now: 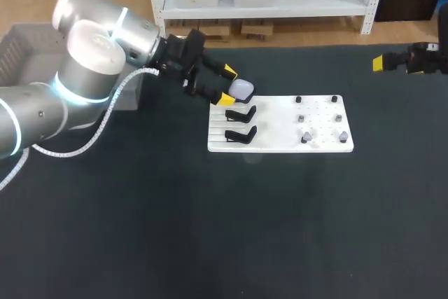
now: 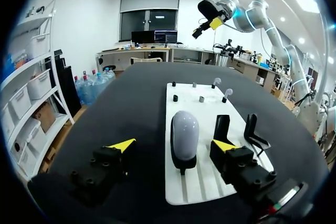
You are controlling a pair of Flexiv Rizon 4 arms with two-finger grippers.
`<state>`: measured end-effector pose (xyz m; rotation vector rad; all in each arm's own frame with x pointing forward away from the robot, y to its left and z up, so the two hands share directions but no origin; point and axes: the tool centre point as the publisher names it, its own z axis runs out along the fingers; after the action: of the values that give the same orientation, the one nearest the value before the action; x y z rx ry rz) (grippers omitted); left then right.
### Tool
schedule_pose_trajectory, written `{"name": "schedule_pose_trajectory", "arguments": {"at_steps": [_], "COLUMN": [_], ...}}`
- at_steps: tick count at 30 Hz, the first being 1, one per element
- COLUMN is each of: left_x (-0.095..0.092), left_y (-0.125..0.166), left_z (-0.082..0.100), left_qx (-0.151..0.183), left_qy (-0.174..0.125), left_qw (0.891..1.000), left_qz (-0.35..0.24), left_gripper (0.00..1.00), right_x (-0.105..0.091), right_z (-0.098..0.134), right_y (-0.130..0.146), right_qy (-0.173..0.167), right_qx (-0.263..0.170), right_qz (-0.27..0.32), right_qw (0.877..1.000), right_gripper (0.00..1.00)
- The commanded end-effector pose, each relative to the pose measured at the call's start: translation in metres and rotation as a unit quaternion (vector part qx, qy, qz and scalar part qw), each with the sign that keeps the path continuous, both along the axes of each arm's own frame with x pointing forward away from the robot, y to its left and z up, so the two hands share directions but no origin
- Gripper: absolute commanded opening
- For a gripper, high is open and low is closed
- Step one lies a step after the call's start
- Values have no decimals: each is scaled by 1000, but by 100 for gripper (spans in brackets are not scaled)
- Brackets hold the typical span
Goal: Pick up each earbud case from the left stands, insert the matching earbuds, close the lid, and place the case in the box.
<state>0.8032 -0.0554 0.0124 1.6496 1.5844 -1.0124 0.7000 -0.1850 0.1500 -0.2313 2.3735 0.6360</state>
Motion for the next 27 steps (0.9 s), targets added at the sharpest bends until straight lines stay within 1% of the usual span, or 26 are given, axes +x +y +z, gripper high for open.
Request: {"name": "schedule_pose_trajectory", "arguments": {"at_steps": [1, 2, 5, 7, 13, 18, 22, 27], "left_x": [6, 7, 7, 6, 5, 3, 2, 1], "left_y": [-5, -6, -9, -10, -12, -14, -15, -15], "left_z": [-2, -2, -1, -1, -2, -3, -3, -4], "left_qx": [0, 0, -2, -3, -4, -4, -3, -2], "left_qy": [1, 1, 1, 1, 2, 2, 2, 1], "left_qw": [1000, 1000, 1000, 1000, 1000, 1000, 1000, 1000], "left_qz": [-8, -9, -13, -15, -17, -19, -20, -19], "left_gripper": [77, 71, 65, 63, 64, 59, 62, 71], "right_x": [0, 0, 0, 0, 0, 0, 0, 0], "right_z": [0, 0, 0, 0, 0, 0, 0, 0], "right_y": [0, 0, 0, 0, 0, 0, 0, 0], "right_qy": [0, 0, 0, 0, 0, 0, 0, 0], "right_qx": [0, 0, 0, 0, 0, 0, 0, 0], "right_qz": [0, 0, 0, 0, 0, 0, 0, 0], "right_qw": [1000, 1000, 1000, 1000, 1000, 1000, 1000, 1000], "right_gripper": [100, 100, 100, 100, 100, 100, 100, 100]}}
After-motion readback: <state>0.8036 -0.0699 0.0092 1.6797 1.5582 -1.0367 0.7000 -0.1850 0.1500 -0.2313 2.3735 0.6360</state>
